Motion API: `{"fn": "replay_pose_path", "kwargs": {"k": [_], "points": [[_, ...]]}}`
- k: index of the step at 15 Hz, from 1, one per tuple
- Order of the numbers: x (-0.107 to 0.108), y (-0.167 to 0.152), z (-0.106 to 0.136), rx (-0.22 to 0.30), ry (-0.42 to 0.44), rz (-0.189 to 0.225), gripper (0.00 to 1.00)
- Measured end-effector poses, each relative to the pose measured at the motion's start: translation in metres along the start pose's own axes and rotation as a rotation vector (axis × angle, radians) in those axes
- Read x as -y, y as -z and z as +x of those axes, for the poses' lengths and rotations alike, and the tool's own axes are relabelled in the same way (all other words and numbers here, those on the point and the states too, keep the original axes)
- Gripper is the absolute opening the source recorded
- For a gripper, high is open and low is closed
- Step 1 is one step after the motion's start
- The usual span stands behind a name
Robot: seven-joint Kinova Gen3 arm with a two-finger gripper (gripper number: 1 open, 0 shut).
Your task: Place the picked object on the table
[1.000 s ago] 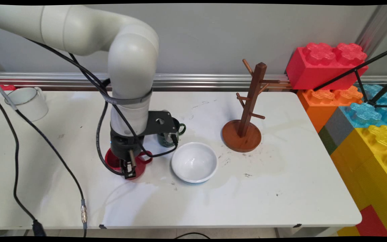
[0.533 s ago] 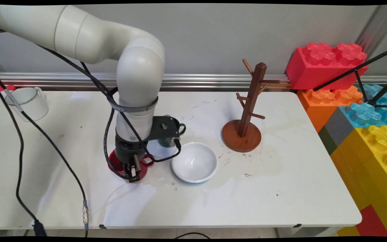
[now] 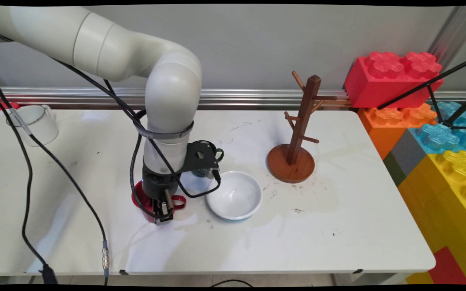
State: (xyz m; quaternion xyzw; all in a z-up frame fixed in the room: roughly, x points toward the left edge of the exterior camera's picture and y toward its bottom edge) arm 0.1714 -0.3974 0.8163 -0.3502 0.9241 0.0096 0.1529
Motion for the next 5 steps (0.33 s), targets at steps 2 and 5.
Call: {"fn": "replay_pose_path", "kwargs": {"k": [2,5], "points": [[0.0014,-0.0012,0.0010,-0.005,0.001,-0.001,1.00],[0.0036,-0.0001,0.0010,-0.020,-0.002,-0.003,1.00]]}}
